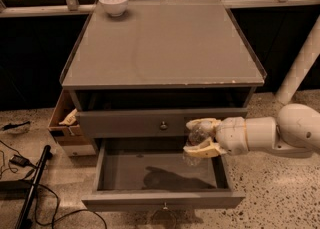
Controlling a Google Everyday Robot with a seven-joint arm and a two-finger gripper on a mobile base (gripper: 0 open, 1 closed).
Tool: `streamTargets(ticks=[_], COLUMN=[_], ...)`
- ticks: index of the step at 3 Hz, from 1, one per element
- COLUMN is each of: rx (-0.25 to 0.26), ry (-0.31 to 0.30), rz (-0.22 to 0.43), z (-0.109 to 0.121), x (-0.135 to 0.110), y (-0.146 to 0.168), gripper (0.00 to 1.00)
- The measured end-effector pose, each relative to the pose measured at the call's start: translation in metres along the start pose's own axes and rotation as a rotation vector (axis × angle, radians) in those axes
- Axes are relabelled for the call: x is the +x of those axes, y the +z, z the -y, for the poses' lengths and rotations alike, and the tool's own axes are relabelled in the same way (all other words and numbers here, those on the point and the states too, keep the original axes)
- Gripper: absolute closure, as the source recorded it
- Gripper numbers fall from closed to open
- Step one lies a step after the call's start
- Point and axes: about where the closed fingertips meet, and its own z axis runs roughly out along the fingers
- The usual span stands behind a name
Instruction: Place water bottle into middle drawer
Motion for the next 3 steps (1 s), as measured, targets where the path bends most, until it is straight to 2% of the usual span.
streamTargets(ticks=[1,2,3], rx=[-0.008,-0.022,-0.024], ry=[-0.060,-0.080,-0.057], rz=[0.009,-0.003,-0.036], z=[0.010,0.018,0.018], x=[0.022,0.053,0.094], y=[0.023,0.049,0.070], gripper=[1.00,1.00,1.00])
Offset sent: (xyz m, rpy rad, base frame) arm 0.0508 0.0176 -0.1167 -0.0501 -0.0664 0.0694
